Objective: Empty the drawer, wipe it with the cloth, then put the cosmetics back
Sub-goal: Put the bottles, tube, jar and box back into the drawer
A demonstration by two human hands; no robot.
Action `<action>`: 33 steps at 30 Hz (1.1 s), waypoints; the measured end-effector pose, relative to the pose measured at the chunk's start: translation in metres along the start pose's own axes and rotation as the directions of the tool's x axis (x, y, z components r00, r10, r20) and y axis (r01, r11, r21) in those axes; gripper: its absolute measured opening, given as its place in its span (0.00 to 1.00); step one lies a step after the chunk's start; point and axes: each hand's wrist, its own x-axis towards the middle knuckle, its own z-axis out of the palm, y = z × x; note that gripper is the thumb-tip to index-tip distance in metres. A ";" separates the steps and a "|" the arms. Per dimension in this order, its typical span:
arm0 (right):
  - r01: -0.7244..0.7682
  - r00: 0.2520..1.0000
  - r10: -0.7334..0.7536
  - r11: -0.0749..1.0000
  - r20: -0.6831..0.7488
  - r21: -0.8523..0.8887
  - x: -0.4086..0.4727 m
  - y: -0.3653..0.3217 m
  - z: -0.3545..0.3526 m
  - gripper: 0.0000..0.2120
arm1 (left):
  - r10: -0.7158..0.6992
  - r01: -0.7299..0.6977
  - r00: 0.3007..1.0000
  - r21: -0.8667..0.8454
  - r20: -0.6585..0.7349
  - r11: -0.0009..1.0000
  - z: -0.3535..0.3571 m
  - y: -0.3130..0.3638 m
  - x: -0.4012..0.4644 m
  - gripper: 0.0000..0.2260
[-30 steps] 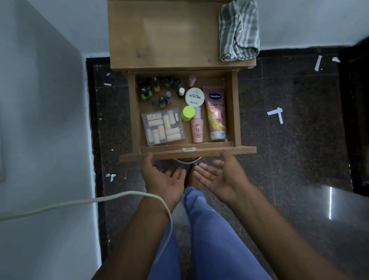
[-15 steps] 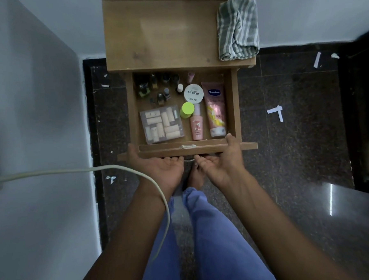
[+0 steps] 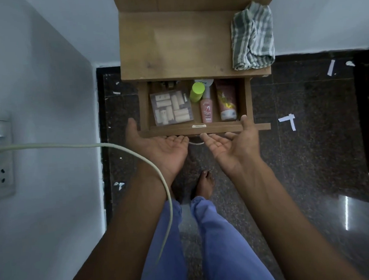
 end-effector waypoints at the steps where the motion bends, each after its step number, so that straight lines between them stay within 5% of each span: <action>1: 0.005 1.000 -0.005 1.000 0.017 -0.006 0.003 -0.001 0.002 0.41 | 0.003 -0.003 1.000 0.006 0.012 1.000 0.003 0.001 0.001 0.43; 14: 0.062 0.992 -0.066 0.997 0.106 0.045 0.027 -0.020 0.041 0.41 | 0.032 -0.041 0.995 0.094 0.097 0.995 0.029 0.023 0.041 0.44; 33: 0.104 0.978 -0.114 0.993 0.172 0.064 0.048 -0.039 0.102 0.40 | 0.040 -0.041 0.992 0.006 0.120 0.999 0.078 0.044 0.080 0.45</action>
